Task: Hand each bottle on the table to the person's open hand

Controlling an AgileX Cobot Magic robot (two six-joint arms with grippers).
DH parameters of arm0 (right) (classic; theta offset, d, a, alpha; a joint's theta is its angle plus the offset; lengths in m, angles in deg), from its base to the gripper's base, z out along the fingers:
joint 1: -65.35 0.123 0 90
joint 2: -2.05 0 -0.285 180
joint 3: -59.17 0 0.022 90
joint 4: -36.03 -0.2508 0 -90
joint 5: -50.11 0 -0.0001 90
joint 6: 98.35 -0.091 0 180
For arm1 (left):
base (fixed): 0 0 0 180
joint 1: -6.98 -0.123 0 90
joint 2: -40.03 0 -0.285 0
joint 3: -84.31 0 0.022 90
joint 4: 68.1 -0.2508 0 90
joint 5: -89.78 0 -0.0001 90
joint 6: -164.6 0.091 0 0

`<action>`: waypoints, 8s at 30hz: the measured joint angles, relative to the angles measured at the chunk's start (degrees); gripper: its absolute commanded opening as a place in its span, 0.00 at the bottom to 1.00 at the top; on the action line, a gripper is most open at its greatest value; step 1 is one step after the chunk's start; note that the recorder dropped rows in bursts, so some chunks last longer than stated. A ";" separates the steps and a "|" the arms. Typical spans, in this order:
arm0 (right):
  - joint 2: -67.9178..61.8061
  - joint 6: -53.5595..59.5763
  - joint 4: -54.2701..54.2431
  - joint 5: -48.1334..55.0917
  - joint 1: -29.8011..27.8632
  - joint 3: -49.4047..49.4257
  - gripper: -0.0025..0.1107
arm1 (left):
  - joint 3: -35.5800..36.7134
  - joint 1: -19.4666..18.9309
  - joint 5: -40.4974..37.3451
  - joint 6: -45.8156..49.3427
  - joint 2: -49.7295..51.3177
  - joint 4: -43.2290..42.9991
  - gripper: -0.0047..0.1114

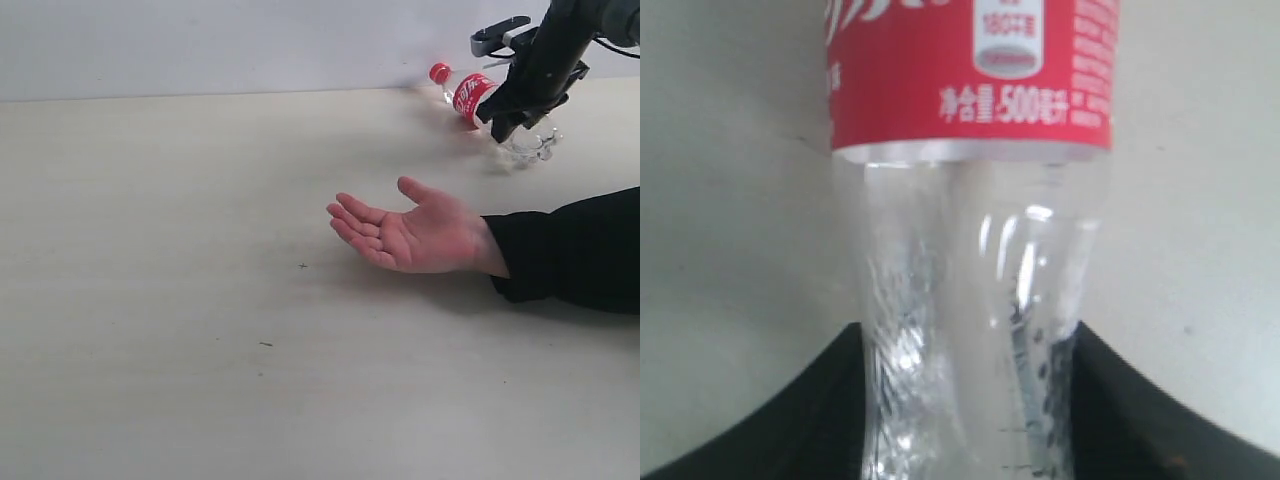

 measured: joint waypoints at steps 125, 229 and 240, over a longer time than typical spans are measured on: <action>131.86 -42.64 4.74 -58.32 28.30 118.20 0.02 | 0.00 0.00 0.00 0.00 0.00 0.00 0.05; 152.43 -33.83 6.17 -52.69 -8.45 142.04 0.02 | 0.00 -21.58 -11.88 -2.42 0.00 0.00 0.05; 152.43 -33.83 6.17 -52.59 -8.45 142.04 0.02 | 0.00 -21.58 -16.09 -3.03 0.00 0.00 0.05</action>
